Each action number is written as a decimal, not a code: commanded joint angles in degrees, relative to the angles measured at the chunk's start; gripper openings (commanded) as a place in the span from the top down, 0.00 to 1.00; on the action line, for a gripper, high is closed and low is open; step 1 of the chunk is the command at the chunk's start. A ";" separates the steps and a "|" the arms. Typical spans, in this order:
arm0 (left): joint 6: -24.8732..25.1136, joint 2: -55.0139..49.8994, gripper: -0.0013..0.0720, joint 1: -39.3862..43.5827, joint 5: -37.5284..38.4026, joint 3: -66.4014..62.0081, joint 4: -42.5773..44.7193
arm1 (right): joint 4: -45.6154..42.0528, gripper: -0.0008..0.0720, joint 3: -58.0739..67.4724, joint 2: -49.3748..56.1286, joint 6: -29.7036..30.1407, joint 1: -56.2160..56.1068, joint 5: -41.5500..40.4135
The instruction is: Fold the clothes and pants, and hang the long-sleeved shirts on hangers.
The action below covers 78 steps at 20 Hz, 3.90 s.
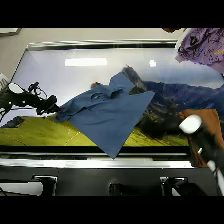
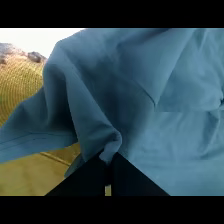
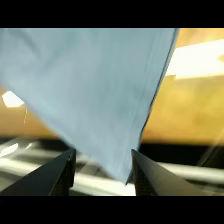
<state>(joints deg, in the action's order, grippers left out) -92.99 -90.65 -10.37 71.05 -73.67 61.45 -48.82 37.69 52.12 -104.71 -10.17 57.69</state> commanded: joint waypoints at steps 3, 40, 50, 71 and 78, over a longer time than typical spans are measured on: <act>0.02 0.00 0.96 0.81 -0.11 0.02 0.02 | 6.58 0.40 -16.09 0.17 -10.64 -25.22 -25.29; -10.05 42.27 0.96 0.63 -4.17 -41.09 16.74 | -13.42 0.95 76.89 -8.00 10.34 7.34 10.93; -10.16 34.49 0.96 0.83 -4.15 -33.07 22.10 | -19.02 0.95 75.32 10.14 4.17 7.34 23.82; -1.38 -11.50 0.32 -2.86 -1.36 -30.32 9.46 | -10.45 0.40 71.89 57.48 7.54 8.50 18.21; 5.44 6.21 0.34 -18.93 9.99 -11.10 4.46 | -6.80 0.36 48.92 41.64 24.55 23.37 34.27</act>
<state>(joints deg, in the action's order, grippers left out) -89.10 -91.33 -23.31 78.02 -94.02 69.21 -59.70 99.35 100.27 -86.91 7.90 87.92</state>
